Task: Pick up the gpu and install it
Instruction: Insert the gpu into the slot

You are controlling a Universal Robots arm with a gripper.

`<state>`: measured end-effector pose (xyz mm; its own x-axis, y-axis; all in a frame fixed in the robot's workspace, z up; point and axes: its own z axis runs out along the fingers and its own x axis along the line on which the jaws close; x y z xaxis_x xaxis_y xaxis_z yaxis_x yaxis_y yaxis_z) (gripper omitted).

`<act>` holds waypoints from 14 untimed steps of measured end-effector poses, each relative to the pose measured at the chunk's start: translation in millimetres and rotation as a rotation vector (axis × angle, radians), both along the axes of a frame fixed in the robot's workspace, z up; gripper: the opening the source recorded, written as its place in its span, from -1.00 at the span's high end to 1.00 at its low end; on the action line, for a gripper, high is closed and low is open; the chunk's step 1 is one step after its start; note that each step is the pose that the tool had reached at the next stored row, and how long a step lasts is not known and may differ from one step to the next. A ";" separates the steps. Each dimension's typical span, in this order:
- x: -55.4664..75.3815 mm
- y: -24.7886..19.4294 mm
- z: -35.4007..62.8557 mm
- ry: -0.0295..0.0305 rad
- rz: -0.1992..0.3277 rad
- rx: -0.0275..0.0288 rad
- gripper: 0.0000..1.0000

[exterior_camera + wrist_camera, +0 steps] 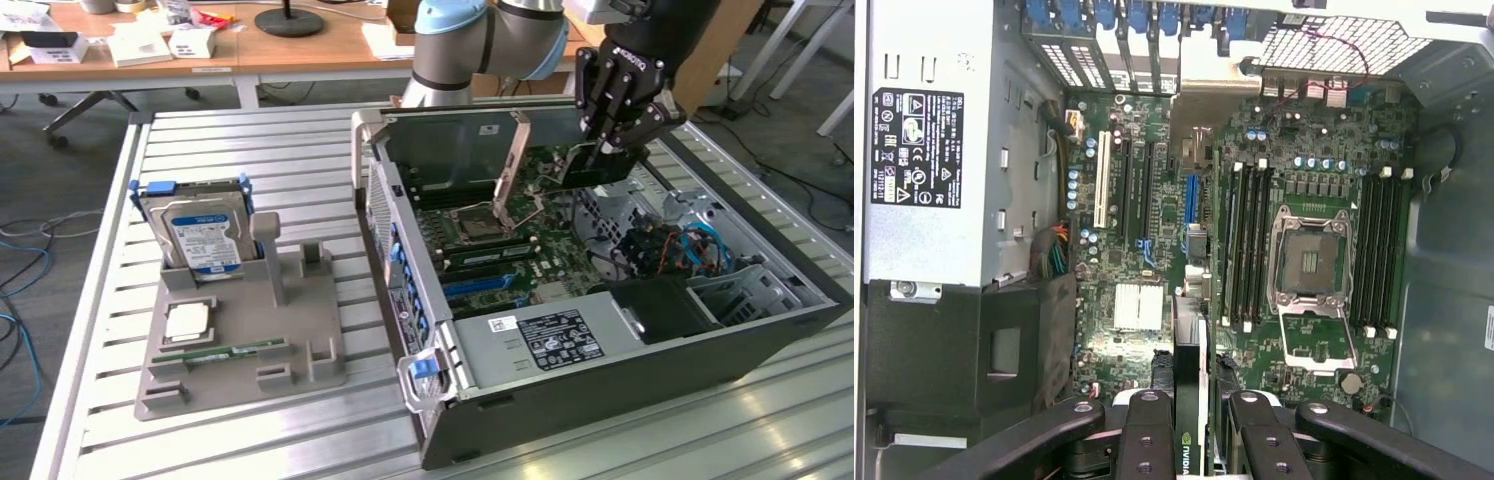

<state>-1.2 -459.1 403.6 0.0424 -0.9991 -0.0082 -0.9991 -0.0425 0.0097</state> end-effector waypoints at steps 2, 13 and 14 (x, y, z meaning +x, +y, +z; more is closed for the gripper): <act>-0.6 0.0 0.0 0.0000 0.000 0.0000 0.47; -0.7 0.0 -3.0 0.0000 0.000 0.0000 0.47; -0.7 0.0 -4.1 0.0000 0.000 0.0000 0.47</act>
